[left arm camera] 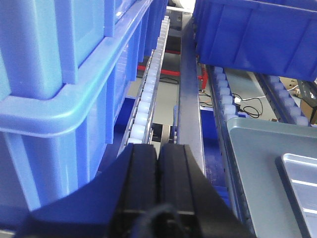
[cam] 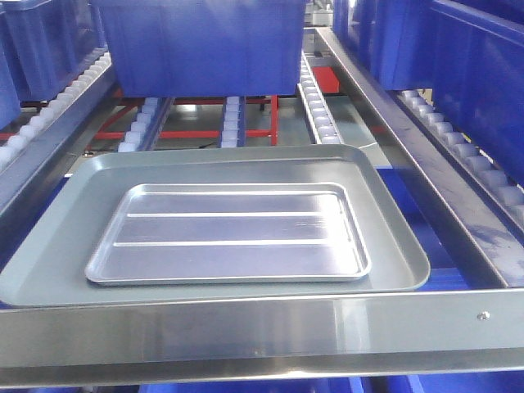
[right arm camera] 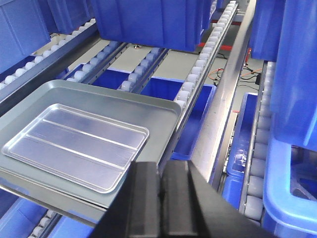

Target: Grab silver tray and stack on right shelf

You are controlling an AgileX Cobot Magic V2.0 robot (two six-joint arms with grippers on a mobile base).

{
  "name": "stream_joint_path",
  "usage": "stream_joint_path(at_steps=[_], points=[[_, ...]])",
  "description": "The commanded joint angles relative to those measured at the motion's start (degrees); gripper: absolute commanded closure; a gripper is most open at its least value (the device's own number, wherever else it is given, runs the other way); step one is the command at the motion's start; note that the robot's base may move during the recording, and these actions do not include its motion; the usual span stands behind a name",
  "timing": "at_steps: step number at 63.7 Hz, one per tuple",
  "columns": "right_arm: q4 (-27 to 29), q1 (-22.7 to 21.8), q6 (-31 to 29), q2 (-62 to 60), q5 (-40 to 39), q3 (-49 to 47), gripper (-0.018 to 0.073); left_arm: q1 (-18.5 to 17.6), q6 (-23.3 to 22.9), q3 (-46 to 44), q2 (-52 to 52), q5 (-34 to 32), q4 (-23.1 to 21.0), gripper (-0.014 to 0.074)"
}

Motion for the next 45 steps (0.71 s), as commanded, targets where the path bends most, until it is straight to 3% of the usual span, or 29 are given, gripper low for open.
stream_joint_path(at_steps=[1, 45], points=[[-1.6, 0.0, -0.5, 0.6, -4.6, -1.5, 0.0503, 0.0, 0.0, 1.0, -0.8, -5.3, 0.0, 0.0687], [-1.5, 0.0, -0.5, 0.6, -6.2, -1.5, 0.0503, 0.0, 0.0, 1.0, -0.8, -5.3, 0.0, 0.0687]])
